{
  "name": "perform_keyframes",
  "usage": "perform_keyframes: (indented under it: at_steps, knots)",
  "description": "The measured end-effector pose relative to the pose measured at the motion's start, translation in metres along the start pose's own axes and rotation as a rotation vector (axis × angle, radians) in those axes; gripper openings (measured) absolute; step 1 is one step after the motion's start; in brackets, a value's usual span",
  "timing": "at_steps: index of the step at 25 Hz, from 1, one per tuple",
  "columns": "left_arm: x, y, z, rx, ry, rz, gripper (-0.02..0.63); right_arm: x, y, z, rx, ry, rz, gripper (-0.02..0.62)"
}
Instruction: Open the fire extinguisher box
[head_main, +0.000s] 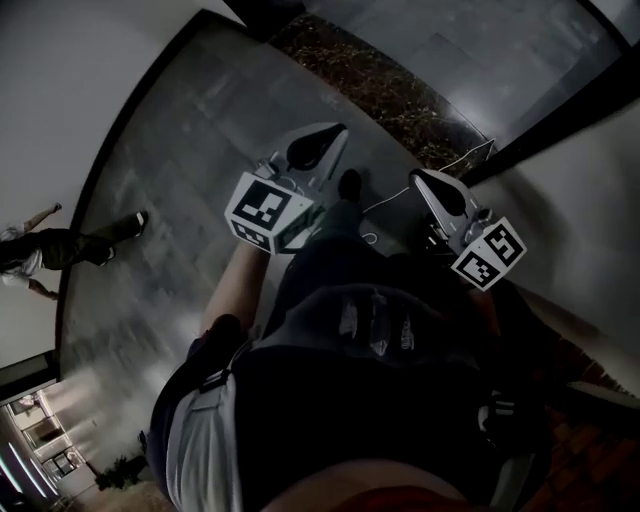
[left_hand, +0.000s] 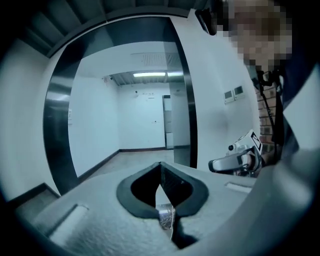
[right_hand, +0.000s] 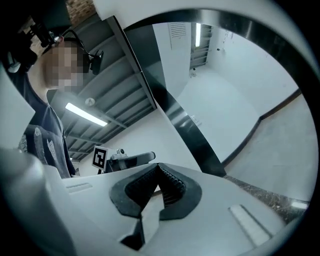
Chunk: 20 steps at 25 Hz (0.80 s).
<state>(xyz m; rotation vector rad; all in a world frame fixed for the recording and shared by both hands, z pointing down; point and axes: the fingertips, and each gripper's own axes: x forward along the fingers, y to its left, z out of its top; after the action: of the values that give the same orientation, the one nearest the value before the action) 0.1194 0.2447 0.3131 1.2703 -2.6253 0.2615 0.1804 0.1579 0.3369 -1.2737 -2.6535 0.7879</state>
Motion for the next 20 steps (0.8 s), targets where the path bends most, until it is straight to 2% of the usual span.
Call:
perform_keyframes:
  at_steps: [5,8,13,17,20]
  knots:
    - [0.001,0.007,-0.007,0.039,-0.036,0.028,0.003,0.003,-0.007,-0.008,-0.033,0.042,0.004,0.002]
    - [0.013,0.031,-0.025,0.003,-0.051,0.041,0.003,0.021,-0.033,-0.015,-0.031,0.078,-0.005,0.002]
    - [0.052,0.133,-0.054,-0.228,-0.129,0.043,0.003,0.099,-0.109,-0.032,0.003,0.148,-0.021,0.002]
    - [0.057,0.201,-0.067,-0.237,-0.109,0.037,0.003,0.171,-0.126,-0.043,0.053,0.181,-0.001,0.002]
    - [0.033,0.279,-0.060,-0.270,-0.116,-0.011,0.003,0.262,-0.116,-0.040,0.108,0.197,0.007,0.002]
